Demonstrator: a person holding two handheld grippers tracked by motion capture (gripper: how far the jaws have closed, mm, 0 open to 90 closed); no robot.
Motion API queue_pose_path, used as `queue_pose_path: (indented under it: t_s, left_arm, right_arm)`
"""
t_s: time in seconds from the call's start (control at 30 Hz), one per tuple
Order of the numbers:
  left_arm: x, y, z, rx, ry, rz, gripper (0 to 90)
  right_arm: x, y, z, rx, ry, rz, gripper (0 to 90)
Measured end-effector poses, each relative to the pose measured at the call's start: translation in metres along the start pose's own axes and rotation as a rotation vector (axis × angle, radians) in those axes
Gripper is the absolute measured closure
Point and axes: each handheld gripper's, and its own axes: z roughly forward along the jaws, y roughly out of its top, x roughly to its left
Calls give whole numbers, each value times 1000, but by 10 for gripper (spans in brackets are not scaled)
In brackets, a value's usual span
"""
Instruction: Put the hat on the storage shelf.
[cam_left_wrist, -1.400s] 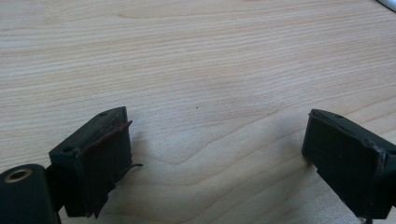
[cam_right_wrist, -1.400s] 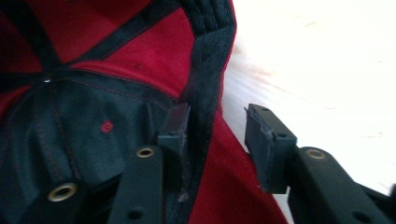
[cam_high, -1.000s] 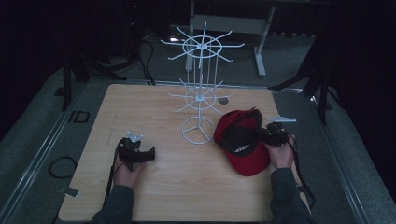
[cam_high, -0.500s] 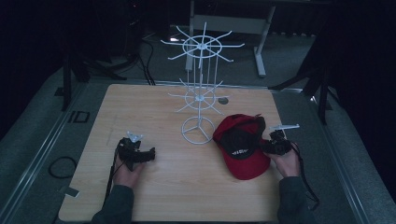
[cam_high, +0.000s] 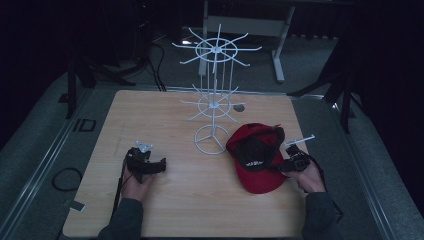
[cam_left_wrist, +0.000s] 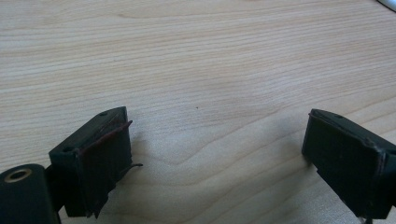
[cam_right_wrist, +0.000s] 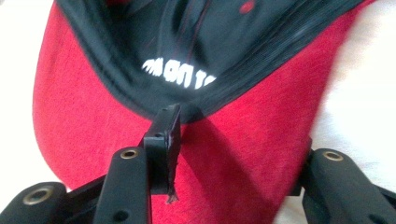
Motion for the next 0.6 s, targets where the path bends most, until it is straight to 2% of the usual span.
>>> queue_pose_path:
  t_s: [0.07, 0.17, 0.23, 0.3, 0.47, 0.6]
  left_arm:
    - [0, 0, 0, 0, 0, 0, 85]
    - [0, 0, 0, 0, 0, 0, 85]
    - [0, 0, 0, 0, 0, 0, 85]
    - [0, 0, 0, 0, 0, 0, 85]
    - [0, 0, 0, 0, 0, 0, 85]
    - [0, 0, 0, 0, 0, 0, 85]
  right_arm:
    - [1, 0, 2, 16, 26, -4, 541]
    - [2, 0, 3, 20, 93, -9, 635]
    - [2, 1, 1, 3, 140, 2, 721]
    - [1, 3, -3, -20, 167, 10, 763]
    - [3, 10, -8, -72, 146, 13, 814]
    - [4, 17, -13, -145, 89, 25, 847]
